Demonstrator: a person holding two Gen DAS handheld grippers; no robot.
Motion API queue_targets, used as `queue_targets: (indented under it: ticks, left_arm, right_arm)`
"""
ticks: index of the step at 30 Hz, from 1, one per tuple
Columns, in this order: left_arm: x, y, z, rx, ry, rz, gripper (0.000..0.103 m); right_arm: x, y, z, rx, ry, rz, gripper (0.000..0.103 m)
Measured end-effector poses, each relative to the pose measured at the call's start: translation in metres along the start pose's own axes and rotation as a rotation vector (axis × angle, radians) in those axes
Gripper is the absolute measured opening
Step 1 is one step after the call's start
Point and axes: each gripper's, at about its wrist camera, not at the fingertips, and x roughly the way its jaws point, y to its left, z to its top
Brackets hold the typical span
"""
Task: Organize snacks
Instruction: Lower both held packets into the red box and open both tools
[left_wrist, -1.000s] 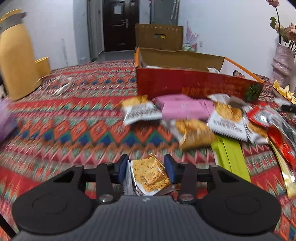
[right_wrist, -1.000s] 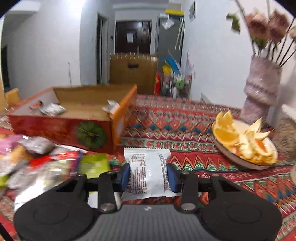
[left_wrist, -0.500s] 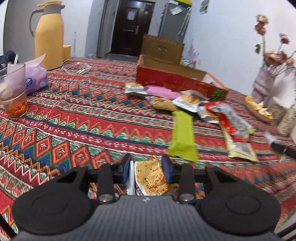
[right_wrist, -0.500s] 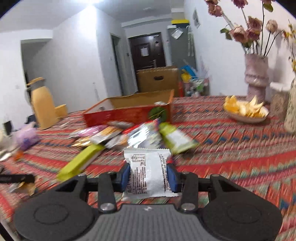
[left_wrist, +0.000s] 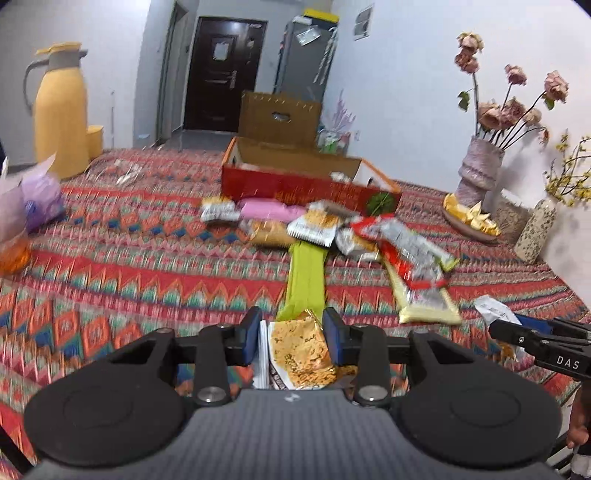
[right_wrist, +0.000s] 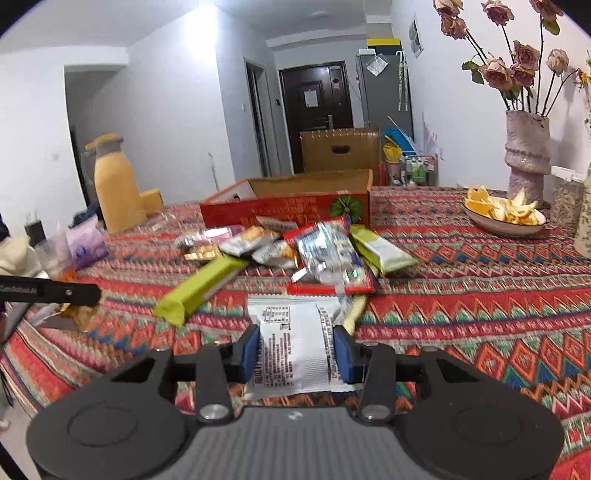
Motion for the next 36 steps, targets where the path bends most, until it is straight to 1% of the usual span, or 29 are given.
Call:
queue_targets:
  ticks: [2, 4, 7, 9, 11, 12, 14, 16, 19, 20, 21, 23, 24, 26, 28, 30, 31, 32, 33, 34, 35, 36]
  left_arm:
    - [0.007, 0.002, 0.019, 0.012, -0.011, -0.019, 0.037]
    - [0.018, 0.005, 0.043, 0.025, -0.017, -0.032, 0.037]
    - [0.040, 0.010, 0.084, 0.047, -0.029, -0.052, 0.037]
    - [0.058, 0.014, 0.115, 0.056, -0.048, -0.086, 0.037]
    - [0.084, 0.017, 0.144, 0.057, -0.056, -0.089, 0.037]
    - [0.102, 0.018, 0.162, 0.050, -0.052, -0.071, 0.037]
    - [0.133, 0.021, 0.190, 0.048, -0.047, -0.060, 0.037]
    - [0.171, 0.023, 0.222, 0.048, -0.042, -0.049, 0.037]
    - [0.227, 0.029, 0.259, 0.039, -0.020, -0.042, 0.037]
    - [0.246, 0.030, 0.268, 0.035, -0.011, -0.037, 0.037]
    - [0.269, 0.030, 0.277, 0.056, -0.006, -0.036, 0.037]
    - [0.311, 0.032, 0.287, 0.065, 0.002, -0.004, 0.037]
    - [0.335, 0.032, 0.289, 0.095, 0.011, 0.003, 0.037]
    - [0.380, 0.037, 0.290, 0.106, 0.059, 0.019, 0.037]
    - [0.415, 0.042, 0.289, 0.121, 0.109, 0.042, 0.037]
    - [0.438, 0.045, 0.287, 0.164, 0.139, 0.041, 0.045]
    - [0.446, 0.046, 0.285, 0.175, 0.140, 0.064, 0.063]
    - [0.452, 0.047, 0.282, 0.168, 0.133, 0.105, 0.083]
    - [0.457, 0.049, 0.281, 0.156, 0.155, 0.133, 0.087]
    - [0.459, 0.054, 0.281, 0.128, 0.168, 0.106, 0.086]
    - [0.459, 0.057, 0.280, 0.105, 0.169, 0.076, 0.087]
    - [0.459, 0.060, 0.280, 0.082, 0.164, 0.063, 0.087]
  right_arm:
    - [0.005, -0.004, 0.013, 0.000, -0.007, 0.032, 0.041]
    - [0.014, -0.005, 0.030, -0.030, -0.023, 0.042, 0.041]
    - [0.028, -0.006, 0.065, -0.108, -0.062, 0.048, 0.041]
    - [0.039, -0.009, 0.092, -0.148, -0.090, 0.057, 0.041]
    - [0.055, -0.012, 0.123, -0.178, -0.109, 0.079, 0.041]
    - [0.066, -0.016, 0.140, -0.175, -0.112, 0.103, 0.041]
    - [0.091, -0.026, 0.173, -0.135, -0.099, 0.170, 0.041]
    - [0.124, -0.034, 0.204, -0.110, -0.087, 0.207, 0.041]
    - [0.185, -0.042, 0.241, -0.115, -0.055, 0.174, 0.042]
    - [0.214, -0.045, 0.253, -0.108, -0.028, 0.158, 0.042]
    - [0.238, -0.048, 0.261, -0.093, -0.002, 0.151, 0.042]
    - [0.293, -0.054, 0.275, -0.077, 0.061, 0.117, 0.042]
    - [0.321, -0.054, 0.278, -0.086, 0.085, 0.085, 0.042]
    - [0.377, -0.054, 0.278, -0.140, 0.138, 0.002, 0.041]
    - [0.427, -0.057, 0.275, -0.141, 0.226, -0.047, 0.042]
    - [0.459, -0.060, 0.274, -0.139, 0.290, -0.064, 0.043]
    - [0.475, -0.062, 0.274, -0.136, 0.332, -0.077, 0.046]
    - [0.488, -0.066, 0.274, -0.110, 0.385, -0.092, 0.054]
    - [0.495, -0.068, 0.275, -0.082, 0.411, -0.090, 0.056]
    - [0.494, -0.069, 0.275, -0.076, 0.407, -0.076, 0.064]
    - [0.492, -0.068, 0.276, -0.079, 0.389, -0.064, 0.077]
    - [0.491, -0.065, 0.276, -0.082, 0.377, -0.058, 0.081]
